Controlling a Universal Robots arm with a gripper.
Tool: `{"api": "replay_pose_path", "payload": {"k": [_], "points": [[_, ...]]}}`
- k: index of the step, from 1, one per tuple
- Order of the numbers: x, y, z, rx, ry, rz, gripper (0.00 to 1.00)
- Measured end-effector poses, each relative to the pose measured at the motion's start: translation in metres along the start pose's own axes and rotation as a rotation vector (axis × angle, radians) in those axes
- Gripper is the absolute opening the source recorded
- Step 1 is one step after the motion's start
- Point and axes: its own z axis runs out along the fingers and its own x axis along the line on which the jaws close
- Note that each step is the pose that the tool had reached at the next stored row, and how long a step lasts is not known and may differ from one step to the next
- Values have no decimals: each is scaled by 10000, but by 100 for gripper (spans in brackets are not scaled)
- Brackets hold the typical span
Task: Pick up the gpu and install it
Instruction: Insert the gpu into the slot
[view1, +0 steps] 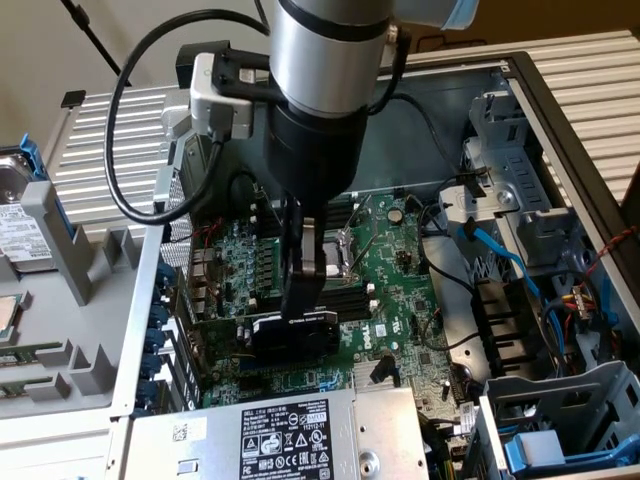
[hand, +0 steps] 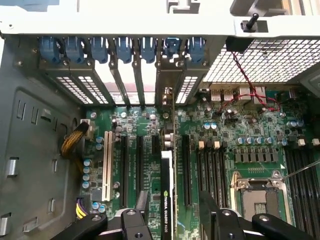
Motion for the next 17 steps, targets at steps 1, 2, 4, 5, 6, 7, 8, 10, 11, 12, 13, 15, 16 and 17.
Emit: {"api": "replay_pose_path", "payload": {"k": [1, 2, 4, 5, 6, 7, 8, 10, 11, 12, 13, 15, 16, 17], "points": [[-3, 13, -6, 93, -3, -4, 52], [-5, 26, -12, 192, -6, -8, 52], [-9, 52, -21, 406, -11, -17, 52], [-11, 65, -25, 514, -14, -22, 52], [-13, 78, -30, 618, -17, -27, 52], [-15, 93, -35, 717, -20, -31, 52], [-17, 108, -40, 809, -22, -34, 52], [-21, 138, -53, 985, -28, -42, 52], [-24, 152, -59, 1072, -30, -46, 52], [-26, 167, -65, 1159, -31, -50, 52], [-29, 181, -72, 1261, -34, -54, 52], [-35, 206, -82, 1457, -41, -63, 52], [-38, 219, -88, 1555, -41, -66, 52], [-43, 229, -93, 1655, -44, -71, 52]]}}
